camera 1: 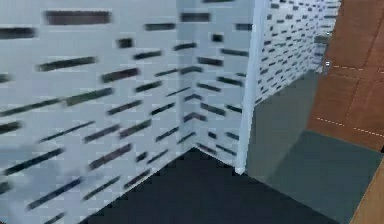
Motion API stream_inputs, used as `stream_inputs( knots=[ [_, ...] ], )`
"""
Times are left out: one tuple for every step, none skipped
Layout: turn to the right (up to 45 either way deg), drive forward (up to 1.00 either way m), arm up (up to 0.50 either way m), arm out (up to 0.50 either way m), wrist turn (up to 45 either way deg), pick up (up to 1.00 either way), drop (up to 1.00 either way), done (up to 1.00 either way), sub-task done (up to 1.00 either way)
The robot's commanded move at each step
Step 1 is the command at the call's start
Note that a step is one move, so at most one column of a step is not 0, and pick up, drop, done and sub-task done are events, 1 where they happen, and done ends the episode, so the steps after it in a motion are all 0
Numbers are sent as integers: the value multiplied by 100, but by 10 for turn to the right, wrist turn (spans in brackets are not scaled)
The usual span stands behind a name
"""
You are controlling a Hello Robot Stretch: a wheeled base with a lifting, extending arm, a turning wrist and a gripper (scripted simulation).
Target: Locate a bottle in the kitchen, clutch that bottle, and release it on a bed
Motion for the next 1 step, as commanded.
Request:
stream_inputs(
  knots=[
    [90,0,0,0,0,0,0,0,0]
  ],
)
